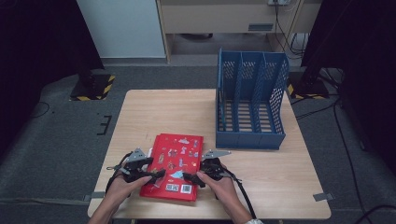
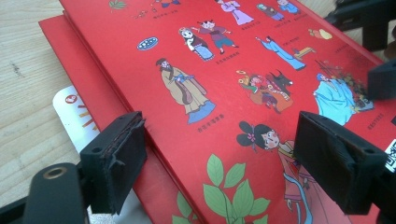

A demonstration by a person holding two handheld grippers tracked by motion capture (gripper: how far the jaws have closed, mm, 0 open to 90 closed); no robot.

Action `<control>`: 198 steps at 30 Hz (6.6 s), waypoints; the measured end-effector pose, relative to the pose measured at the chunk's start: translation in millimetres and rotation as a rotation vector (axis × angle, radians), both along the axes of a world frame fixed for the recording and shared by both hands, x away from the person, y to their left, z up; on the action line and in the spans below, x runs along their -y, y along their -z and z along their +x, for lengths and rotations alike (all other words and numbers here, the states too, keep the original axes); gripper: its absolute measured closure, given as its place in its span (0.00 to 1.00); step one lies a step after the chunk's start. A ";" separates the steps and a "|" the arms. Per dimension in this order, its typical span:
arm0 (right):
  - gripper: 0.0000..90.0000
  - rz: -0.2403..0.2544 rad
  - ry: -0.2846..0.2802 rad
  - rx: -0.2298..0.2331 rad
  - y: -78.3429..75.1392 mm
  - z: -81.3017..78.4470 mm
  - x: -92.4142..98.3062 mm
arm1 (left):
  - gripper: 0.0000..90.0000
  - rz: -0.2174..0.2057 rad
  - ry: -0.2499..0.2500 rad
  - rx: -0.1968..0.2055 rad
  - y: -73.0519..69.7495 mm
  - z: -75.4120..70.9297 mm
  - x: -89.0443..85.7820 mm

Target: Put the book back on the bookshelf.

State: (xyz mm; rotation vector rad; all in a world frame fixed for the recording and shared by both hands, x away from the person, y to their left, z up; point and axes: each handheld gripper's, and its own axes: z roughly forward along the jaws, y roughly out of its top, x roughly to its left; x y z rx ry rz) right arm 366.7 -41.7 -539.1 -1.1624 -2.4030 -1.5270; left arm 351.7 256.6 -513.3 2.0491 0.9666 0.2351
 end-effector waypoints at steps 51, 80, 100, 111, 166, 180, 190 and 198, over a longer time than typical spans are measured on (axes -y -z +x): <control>0.30 -0.015 0.010 0.070 -33.2 7.2 -17.6 | 0.20 -0.103 -0.031 -0.001 -2.7 -1.4 -10.1; 0.50 0.086 -0.020 0.018 -37.7 10.4 3.0 | 0.09 -0.142 0.003 -0.035 1.5 -2.9 -1.7; 0.27 -0.026 -0.084 -0.036 -14.5 16.6 12.0 | 0.07 -0.067 -0.002 -0.001 4.7 -0.8 2.8; 0.29 -0.046 -0.100 -0.020 -10.3 16.0 15.4 | 0.05 -0.063 -0.019 0.000 4.9 0.5 -1.4; 0.16 -0.016 -0.116 -0.040 -39.3 18.0 -5.4 | 0.20 -0.132 -0.016 0.008 2.7 -2.0 -1.3; 0.33 -0.079 -0.021 -0.027 -41.4 22.2 -20.8 | 0.19 -0.124 -0.020 0.029 2.0 -3.2 -0.3; 0.50 -0.007 -0.003 0.027 -46.6 18.3 -16.9 | 0.05 -0.126 -0.044 0.028 1.6 -1.6 -0.8; 0.58 0.043 -0.014 0.031 -50.7 18.9 -14.4 | 0.01 -0.155 -0.053 0.017 1.4 0.2 -1.6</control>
